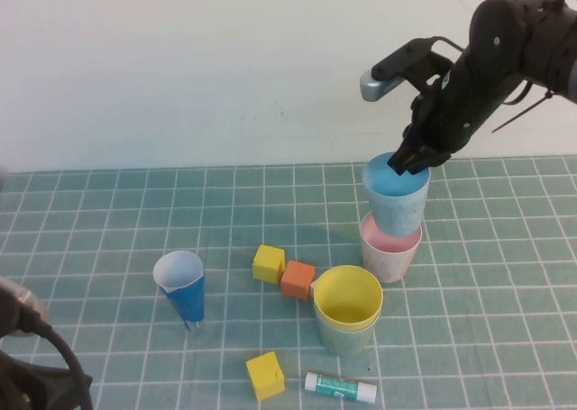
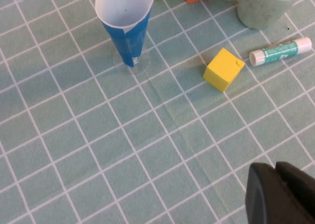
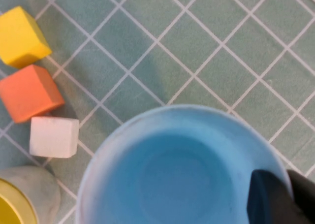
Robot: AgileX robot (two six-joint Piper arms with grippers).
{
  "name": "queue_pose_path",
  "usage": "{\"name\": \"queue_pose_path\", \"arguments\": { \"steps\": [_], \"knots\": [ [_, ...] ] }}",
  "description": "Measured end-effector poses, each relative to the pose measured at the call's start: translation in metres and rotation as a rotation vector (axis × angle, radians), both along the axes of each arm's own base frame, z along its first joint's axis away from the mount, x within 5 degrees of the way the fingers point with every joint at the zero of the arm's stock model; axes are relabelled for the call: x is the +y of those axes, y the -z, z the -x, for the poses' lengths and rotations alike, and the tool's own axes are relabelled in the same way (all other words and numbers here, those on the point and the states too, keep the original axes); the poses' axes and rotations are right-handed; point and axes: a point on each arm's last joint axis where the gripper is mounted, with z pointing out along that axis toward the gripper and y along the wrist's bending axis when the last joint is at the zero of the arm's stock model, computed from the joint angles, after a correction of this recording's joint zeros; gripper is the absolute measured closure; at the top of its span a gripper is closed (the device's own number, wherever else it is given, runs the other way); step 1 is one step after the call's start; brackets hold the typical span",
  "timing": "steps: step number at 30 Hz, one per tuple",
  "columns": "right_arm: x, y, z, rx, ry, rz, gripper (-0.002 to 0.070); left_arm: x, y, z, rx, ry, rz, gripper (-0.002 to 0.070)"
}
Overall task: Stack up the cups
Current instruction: Place the blue cup on the pink cup, then pick up the pink cup
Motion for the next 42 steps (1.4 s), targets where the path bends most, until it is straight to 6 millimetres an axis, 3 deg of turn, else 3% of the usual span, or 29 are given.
{"name": "queue_pose_path", "arguments": {
  "steps": [8,13,16,23,28,38,40,42],
  "knots": [
    [0.001,0.002,0.000,0.003,0.001,-0.005,0.0657,-0.001,-0.002,-0.002,-0.036,0.003,0.008,0.0676],
    [0.001,0.013,-0.002,0.037,0.000,0.005,0.0638,-0.001,-0.002,-0.003,-0.040,0.003,0.008,0.0676],
    [0.001,0.017,-0.001,0.056,-0.001,0.012,0.0577,-0.001,-0.002,-0.003,-0.040,0.003,0.008,0.0676],
    [0.000,0.020,0.001,0.098,-0.004,0.026,0.0321,-0.001,-0.002,-0.003,-0.040,0.003,0.008,0.0676],
    [-0.001,0.027,0.000,0.111,0.002,0.029,0.0265,-0.001,-0.002,-0.003,-0.040,0.003,0.008,0.0676],
    [-0.013,0.089,-0.015,0.224,0.057,0.060,0.0280,-0.001,-0.002,-0.002,-0.030,-0.008,0.021,0.0676],
    [-0.014,0.099,-0.015,0.246,0.047,0.070,0.0345,-0.001,-0.002,-0.002,-0.027,-0.007,0.026,0.0676],
    [-0.014,0.102,-0.015,0.255,0.047,0.070,0.0471,-0.002,-0.002,-0.002,-0.024,-0.007,0.030,0.0676]
  ]
}}
